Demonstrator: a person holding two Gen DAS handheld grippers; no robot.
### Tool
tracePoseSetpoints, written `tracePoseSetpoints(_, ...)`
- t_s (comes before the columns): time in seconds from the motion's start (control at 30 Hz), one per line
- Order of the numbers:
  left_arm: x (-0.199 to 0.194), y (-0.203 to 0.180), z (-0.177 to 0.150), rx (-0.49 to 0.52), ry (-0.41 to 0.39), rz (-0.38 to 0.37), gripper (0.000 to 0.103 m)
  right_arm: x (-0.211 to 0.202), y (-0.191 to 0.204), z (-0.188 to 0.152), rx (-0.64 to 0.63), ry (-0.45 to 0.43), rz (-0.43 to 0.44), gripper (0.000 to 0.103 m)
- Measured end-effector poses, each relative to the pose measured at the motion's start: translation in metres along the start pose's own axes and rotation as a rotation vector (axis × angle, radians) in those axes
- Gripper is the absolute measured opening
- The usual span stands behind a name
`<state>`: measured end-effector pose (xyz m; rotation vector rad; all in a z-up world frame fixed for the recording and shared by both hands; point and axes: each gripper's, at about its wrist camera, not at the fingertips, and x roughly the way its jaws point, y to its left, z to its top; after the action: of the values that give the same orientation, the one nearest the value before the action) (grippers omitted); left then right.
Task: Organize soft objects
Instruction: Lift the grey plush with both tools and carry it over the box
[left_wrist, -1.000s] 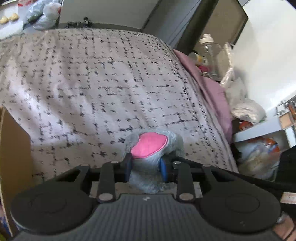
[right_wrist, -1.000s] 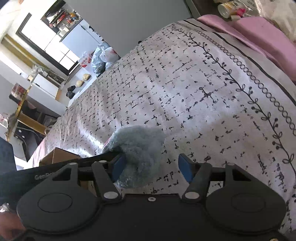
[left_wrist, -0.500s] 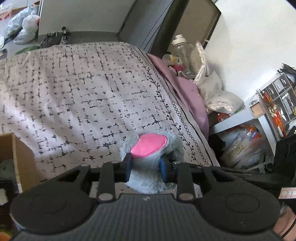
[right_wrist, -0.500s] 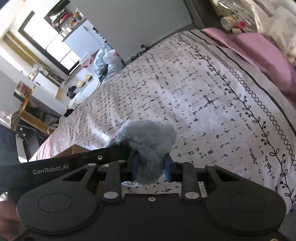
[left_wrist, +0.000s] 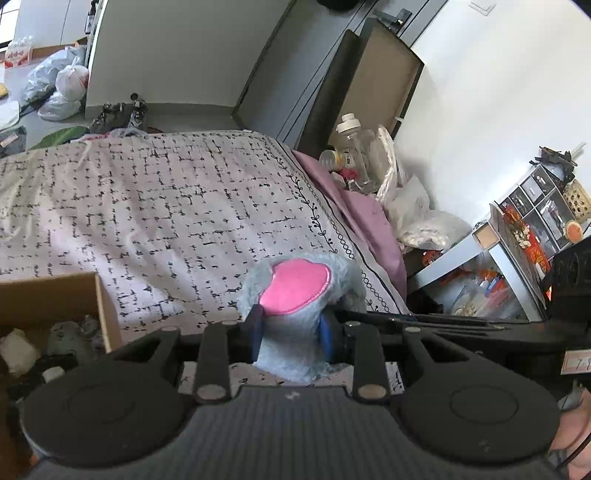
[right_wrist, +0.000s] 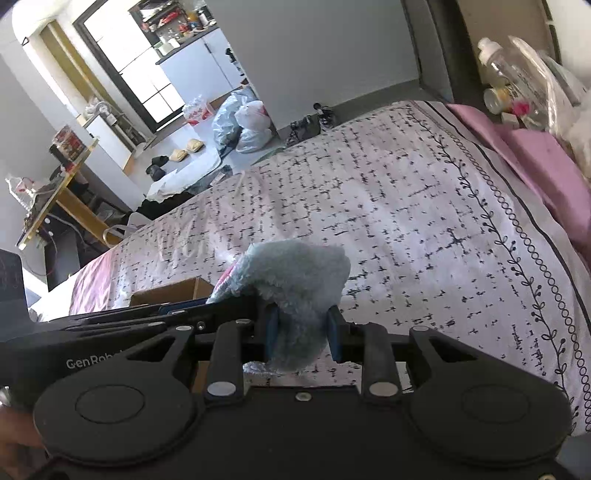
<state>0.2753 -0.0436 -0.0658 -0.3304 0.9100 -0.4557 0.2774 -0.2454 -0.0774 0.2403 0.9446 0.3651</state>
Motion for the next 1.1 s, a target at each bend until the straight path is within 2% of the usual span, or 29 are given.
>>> tracePoseSetpoints(0.43,-0.055,0.033,-0.009,-0.023,-0.057,0.016,0.029,-0.002,0.049,-0.012,-0.021,-0.03,0.062,0.027)
tracePoseSetpoints(0.7,-0.084,0.059,-0.022,-0.051,-0.073,0.045,0.03,0.006,0.082,-0.021,-0.062,-0.009,0.098,0.027)
tracePoseSetpoints(1.1,-0.1,0.098,-0.036,-0.097,-0.067,0.078,0.03,0.03,0.112,-0.032,-0.09,0.051,0.141,0.027)
